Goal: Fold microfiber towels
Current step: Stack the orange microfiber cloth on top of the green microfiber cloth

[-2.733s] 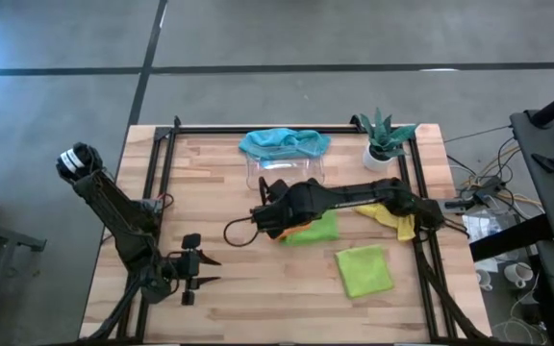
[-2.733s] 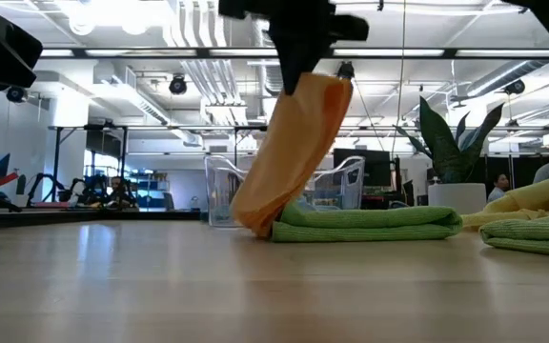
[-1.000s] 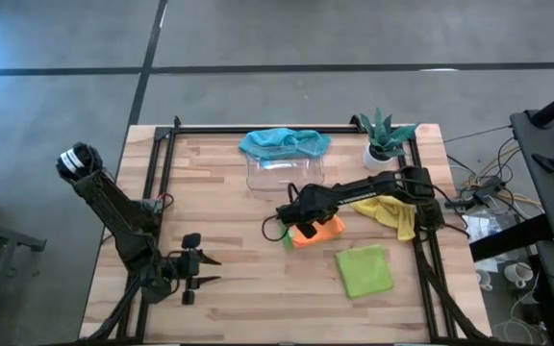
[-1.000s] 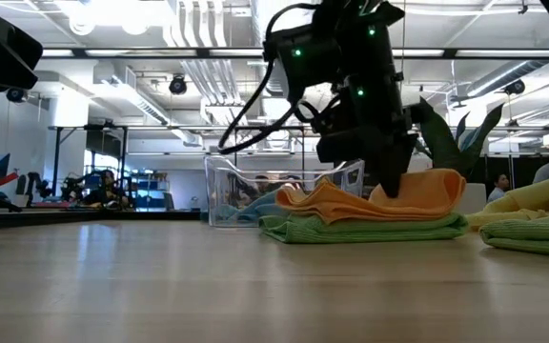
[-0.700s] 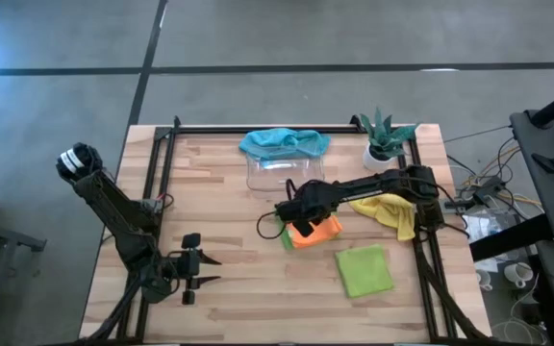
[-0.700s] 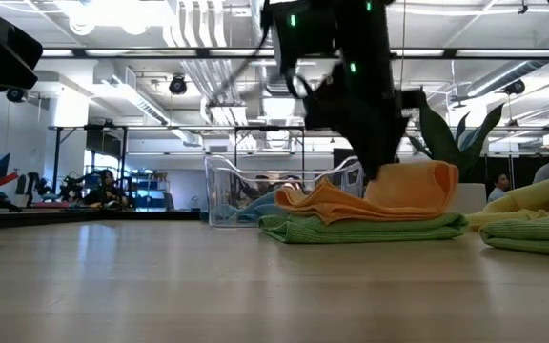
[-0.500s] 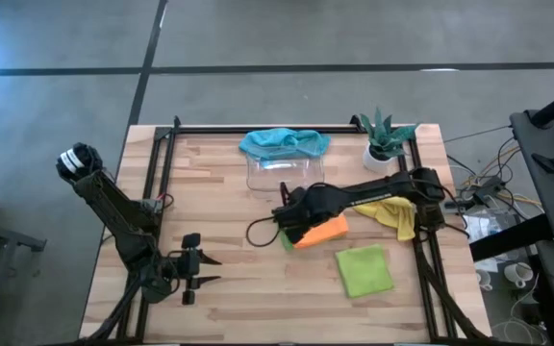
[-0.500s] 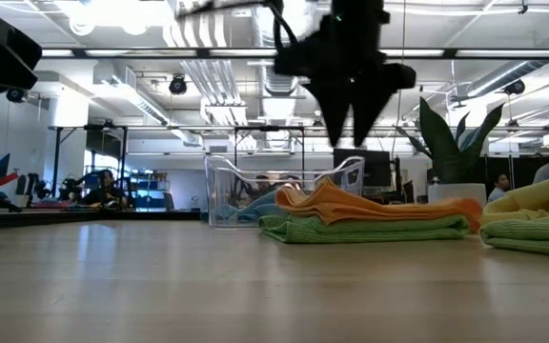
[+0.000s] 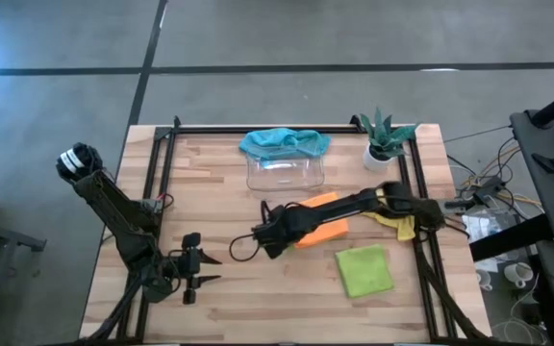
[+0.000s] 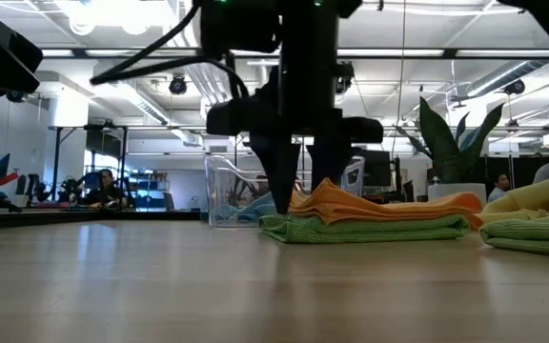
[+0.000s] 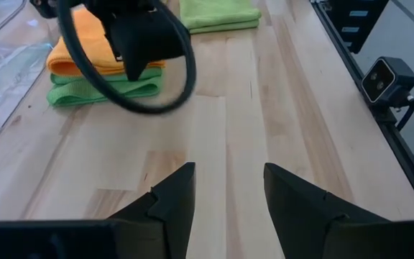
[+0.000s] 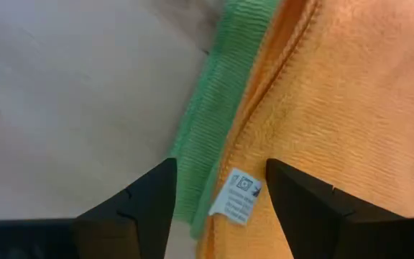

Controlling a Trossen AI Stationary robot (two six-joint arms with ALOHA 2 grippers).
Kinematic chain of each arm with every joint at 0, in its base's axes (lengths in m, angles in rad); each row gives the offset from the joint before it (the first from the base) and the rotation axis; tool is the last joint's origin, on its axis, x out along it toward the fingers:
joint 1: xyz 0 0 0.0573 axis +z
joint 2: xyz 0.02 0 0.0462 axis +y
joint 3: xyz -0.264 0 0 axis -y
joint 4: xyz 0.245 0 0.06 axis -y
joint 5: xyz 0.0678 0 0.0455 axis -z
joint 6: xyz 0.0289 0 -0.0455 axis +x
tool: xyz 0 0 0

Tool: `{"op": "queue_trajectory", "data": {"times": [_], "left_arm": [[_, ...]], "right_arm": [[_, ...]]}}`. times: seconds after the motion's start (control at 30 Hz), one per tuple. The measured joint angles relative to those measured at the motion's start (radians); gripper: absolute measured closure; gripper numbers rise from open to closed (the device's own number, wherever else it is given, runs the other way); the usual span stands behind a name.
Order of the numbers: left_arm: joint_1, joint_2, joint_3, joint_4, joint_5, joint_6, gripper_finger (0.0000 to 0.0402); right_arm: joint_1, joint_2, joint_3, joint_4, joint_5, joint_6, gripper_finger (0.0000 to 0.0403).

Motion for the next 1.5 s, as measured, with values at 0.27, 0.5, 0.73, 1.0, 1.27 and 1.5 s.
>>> {"op": "queue_trajectory", "data": {"times": [0.27,0.5,0.73,1.0,1.27,1.5], "left_arm": [[0.0,0.0,-0.001,0.0,0.003,0.001,0.0251],[0.0,0.0,-0.002,0.001,0.005,0.001,0.0251],[0.0,0.0,-0.002,0.001,0.005,0.001,0.0251],[0.0,0.0,-0.003,0.001,0.005,0.001,0.0251],[0.0,0.0,-0.003,0.001,0.012,0.001,0.0251],[0.0,0.0,-0.003,0.001,0.013,0.001,0.0251]], "right_arm": [[-0.012,0.128,0.239,-0.24,0.062,-0.014,0.027],[-0.011,0.181,0.28,-0.232,0.006,-0.048,0.0318],[-0.015,0.181,0.268,-0.232,0.019,-0.049,0.0287],[-0.021,0.18,0.266,-0.231,0.023,-0.062,0.0376],[-0.02,0.125,0.265,-0.233,0.025,-0.066,0.039],[-0.022,0.103,0.265,-0.187,0.033,-0.062,0.0391]]}}
